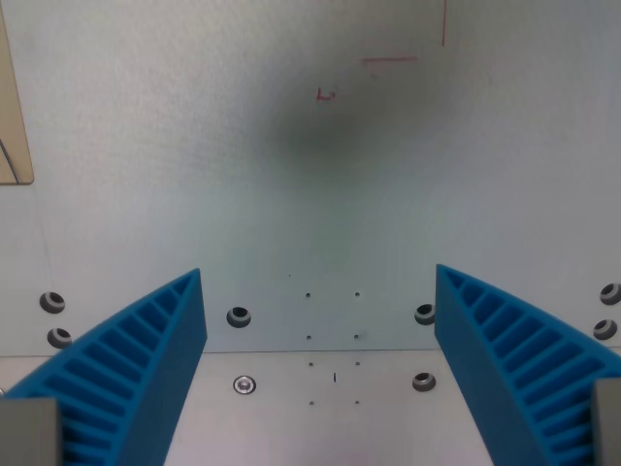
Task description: Move in base negative z
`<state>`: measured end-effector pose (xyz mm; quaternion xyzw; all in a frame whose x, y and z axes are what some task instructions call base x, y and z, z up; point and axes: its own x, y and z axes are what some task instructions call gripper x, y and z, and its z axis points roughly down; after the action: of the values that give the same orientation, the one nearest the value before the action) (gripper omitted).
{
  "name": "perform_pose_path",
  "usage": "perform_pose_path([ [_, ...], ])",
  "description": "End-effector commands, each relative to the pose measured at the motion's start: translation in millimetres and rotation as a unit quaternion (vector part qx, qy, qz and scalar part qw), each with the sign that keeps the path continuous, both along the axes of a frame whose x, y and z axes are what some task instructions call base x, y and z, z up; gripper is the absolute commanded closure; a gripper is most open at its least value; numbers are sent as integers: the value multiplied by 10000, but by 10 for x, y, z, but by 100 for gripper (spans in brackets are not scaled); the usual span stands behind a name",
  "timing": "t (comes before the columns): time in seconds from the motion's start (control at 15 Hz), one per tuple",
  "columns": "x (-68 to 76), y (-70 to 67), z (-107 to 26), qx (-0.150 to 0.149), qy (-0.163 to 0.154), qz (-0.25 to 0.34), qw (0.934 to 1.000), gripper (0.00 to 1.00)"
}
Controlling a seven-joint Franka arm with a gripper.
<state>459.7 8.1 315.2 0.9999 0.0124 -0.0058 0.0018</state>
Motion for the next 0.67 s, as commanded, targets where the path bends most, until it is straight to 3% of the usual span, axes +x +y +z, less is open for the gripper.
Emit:
perform_pose_path([
  [0.07,1,0,-17,2,-35,0,10000,0],
  [0.67,22,3,-467,2,-35,0,10000,0],
])
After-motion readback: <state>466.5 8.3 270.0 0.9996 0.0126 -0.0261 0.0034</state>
